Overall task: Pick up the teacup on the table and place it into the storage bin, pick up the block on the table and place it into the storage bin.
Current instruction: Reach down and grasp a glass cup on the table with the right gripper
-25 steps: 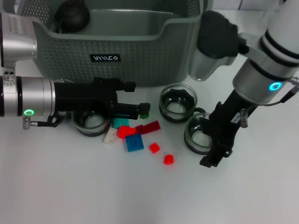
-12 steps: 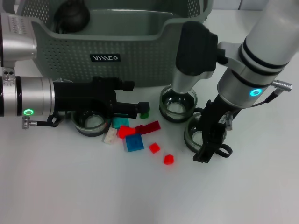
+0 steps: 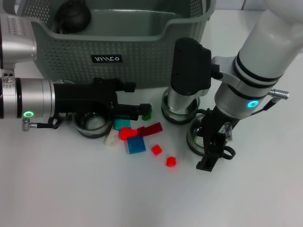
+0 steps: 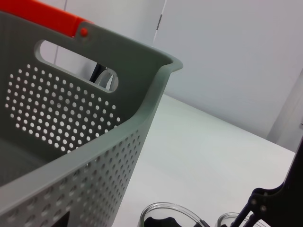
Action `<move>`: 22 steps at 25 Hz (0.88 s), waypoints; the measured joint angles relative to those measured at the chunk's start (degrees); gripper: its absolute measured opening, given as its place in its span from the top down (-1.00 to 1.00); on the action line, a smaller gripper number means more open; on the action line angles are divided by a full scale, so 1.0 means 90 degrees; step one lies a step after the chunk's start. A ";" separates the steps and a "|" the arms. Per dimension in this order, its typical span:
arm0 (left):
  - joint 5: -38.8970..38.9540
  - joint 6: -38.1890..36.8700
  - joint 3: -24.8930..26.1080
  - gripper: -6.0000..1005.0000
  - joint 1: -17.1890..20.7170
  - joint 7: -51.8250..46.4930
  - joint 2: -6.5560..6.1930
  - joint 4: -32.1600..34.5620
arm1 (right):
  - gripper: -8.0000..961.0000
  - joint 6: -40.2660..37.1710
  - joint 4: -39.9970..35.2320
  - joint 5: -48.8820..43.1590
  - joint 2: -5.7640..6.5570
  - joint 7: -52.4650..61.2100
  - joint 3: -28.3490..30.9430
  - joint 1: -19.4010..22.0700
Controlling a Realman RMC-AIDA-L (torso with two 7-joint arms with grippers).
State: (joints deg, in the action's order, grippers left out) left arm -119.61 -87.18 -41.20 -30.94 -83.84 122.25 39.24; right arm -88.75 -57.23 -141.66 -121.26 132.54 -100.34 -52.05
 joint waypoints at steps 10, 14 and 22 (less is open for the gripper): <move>0.0000 0.0000 0.0049 -0.72 0.0019 0.0000 0.0009 -0.0015 | -0.81 0.0035 -0.0007 0.0075 -0.0003 0.0108 -0.0110 0.0021; -0.0001 -0.0001 0.0054 -0.72 0.0036 -0.0001 0.0010 -0.0015 | -0.73 0.0098 0.0001 0.0077 -0.0003 0.0246 -0.0178 0.0027; -0.0001 -0.0001 0.0057 -0.72 0.0068 0.0031 0.0005 -0.0014 | -0.23 0.0273 0.0034 0.0044 -0.0003 0.0530 -0.0295 0.0070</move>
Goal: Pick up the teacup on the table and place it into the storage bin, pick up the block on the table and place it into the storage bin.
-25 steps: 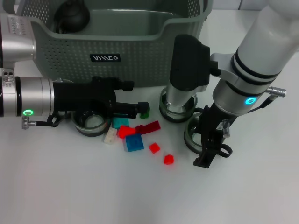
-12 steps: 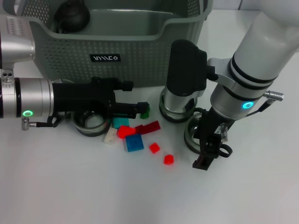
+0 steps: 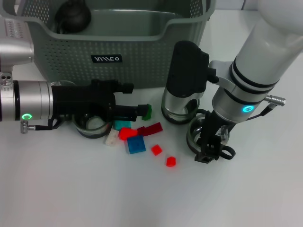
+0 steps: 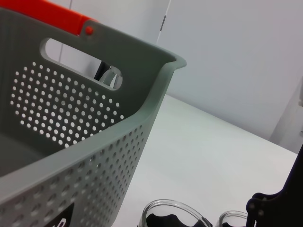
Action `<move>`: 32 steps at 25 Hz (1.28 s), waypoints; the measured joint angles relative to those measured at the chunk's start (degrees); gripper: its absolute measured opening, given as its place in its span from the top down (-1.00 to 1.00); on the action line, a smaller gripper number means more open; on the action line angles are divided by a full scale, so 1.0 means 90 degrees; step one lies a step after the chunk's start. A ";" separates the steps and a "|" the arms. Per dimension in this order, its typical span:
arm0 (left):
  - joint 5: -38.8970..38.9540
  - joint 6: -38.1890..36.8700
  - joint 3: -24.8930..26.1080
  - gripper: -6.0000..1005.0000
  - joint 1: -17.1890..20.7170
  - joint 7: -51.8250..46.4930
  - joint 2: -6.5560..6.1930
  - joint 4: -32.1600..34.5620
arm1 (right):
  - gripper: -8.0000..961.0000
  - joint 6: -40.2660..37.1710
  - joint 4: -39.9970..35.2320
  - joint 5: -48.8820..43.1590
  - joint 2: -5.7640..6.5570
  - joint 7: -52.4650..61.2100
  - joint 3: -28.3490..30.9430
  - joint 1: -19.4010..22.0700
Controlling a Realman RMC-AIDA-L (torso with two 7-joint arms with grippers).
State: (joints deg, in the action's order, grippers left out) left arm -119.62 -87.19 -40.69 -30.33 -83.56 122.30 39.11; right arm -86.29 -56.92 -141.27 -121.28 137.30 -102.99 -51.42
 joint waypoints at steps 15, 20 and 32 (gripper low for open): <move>0.0000 -0.0052 0.0000 -0.71 0.0073 0.0037 -0.0001 0.0002 | 0.80 -0.0215 -0.0301 -0.0002 0.0028 0.0227 -0.0177 0.0164; 0.0000 -0.0059 -0.0001 -0.71 0.0088 0.0037 -0.0005 0.0009 | 0.85 -0.0593 -0.0976 -0.0010 0.0051 0.0277 -0.0145 0.0459; 0.0053 -0.0070 0.0000 -0.71 0.0085 0.0037 0.0001 0.0033 | 0.86 -0.1743 -0.2079 0.0017 0.0094 0.0140 0.0676 0.1019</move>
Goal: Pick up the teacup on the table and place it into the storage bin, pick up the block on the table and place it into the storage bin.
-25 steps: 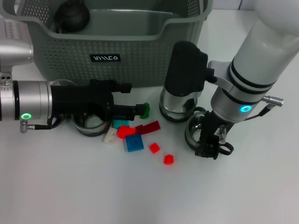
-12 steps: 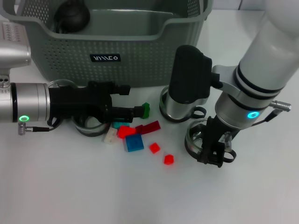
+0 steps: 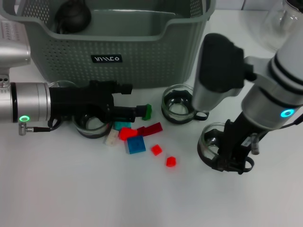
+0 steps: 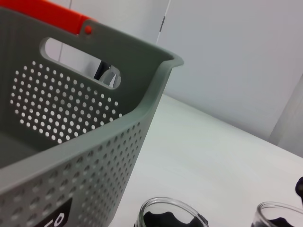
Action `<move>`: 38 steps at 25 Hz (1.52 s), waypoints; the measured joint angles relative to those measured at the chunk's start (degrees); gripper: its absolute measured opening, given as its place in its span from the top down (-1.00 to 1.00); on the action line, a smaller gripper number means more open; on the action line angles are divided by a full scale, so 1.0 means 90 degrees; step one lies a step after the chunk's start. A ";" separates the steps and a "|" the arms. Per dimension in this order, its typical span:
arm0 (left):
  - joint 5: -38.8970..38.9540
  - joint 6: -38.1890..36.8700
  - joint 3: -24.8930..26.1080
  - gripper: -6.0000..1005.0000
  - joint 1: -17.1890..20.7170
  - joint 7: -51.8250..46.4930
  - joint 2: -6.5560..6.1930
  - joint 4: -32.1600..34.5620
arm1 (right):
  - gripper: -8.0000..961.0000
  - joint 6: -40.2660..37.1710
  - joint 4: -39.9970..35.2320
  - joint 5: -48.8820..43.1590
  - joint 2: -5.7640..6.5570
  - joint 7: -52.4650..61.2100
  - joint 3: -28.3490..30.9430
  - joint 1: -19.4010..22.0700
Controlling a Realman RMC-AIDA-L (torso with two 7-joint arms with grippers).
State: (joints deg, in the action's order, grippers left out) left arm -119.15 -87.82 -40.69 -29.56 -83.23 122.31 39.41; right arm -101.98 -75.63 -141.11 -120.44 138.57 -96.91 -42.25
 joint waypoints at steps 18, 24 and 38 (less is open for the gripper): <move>0.0048 -0.0061 -0.0063 -0.71 0.0130 0.0002 -0.0113 -0.0037 | 0.83 -0.1373 -0.0825 0.1405 0.0251 -0.0339 0.3402 -0.0561; 0.0035 -0.0376 -0.0081 -0.71 0.0192 0.0008 -0.0125 -0.0045 | 0.81 -0.1350 -0.0959 0.2126 0.0224 -0.0050 0.4261 -0.1086; 0.0067 -0.0429 -0.0070 -0.71 0.0146 0.0162 -0.0100 -0.0053 | 0.77 0.1950 0.0679 -0.0407 -0.0009 -0.0252 0.4178 -0.2831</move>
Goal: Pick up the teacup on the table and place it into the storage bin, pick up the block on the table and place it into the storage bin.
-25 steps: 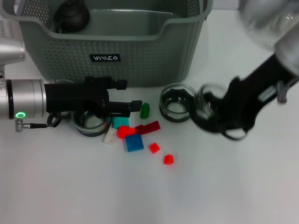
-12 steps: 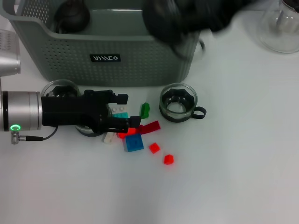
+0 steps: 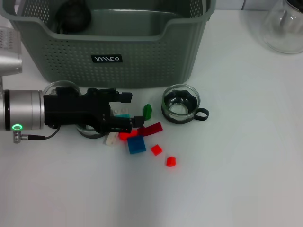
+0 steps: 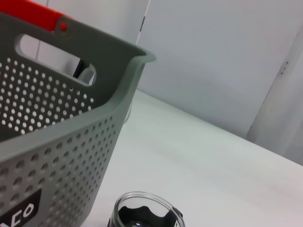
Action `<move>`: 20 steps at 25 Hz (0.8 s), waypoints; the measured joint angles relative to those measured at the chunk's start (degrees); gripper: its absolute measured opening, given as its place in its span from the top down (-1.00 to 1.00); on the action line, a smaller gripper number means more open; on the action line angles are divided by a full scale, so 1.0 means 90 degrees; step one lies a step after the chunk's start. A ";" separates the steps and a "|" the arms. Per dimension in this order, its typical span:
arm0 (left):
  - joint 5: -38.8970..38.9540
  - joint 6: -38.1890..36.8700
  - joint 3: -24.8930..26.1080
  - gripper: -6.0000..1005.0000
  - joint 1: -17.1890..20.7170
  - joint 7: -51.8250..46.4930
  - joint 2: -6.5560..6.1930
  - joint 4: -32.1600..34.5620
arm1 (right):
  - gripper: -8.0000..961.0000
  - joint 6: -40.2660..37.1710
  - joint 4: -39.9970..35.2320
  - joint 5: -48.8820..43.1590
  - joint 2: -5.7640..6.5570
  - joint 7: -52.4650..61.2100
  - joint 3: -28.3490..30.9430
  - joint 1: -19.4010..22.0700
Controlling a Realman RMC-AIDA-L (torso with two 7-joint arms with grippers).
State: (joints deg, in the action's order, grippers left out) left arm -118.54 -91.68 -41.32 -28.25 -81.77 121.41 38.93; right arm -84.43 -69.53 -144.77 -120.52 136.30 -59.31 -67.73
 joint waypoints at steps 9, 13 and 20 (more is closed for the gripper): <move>0.0023 0.0056 0.0054 -0.71 -0.0029 0.0060 -0.0007 0.0000 | 0.75 0.3810 0.3650 -0.0190 0.0018 -0.1124 -0.0981 -0.0876; 0.0027 0.0112 0.0070 -0.71 -0.0035 0.0122 0.0020 0.0000 | 0.73 0.4551 0.4159 -0.0125 -0.0026 -0.1256 -0.1456 -0.0920; 0.0070 0.0158 0.0070 -0.71 -0.0036 0.0150 0.0030 0.0000 | 0.71 0.5426 0.4614 0.0166 -0.0045 -0.1289 -0.2277 -0.0829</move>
State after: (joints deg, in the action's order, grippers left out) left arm -117.91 -90.25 -40.69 -28.57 -80.42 121.68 38.93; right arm -35.60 -28.00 -143.28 -120.92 124.70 -79.80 -75.19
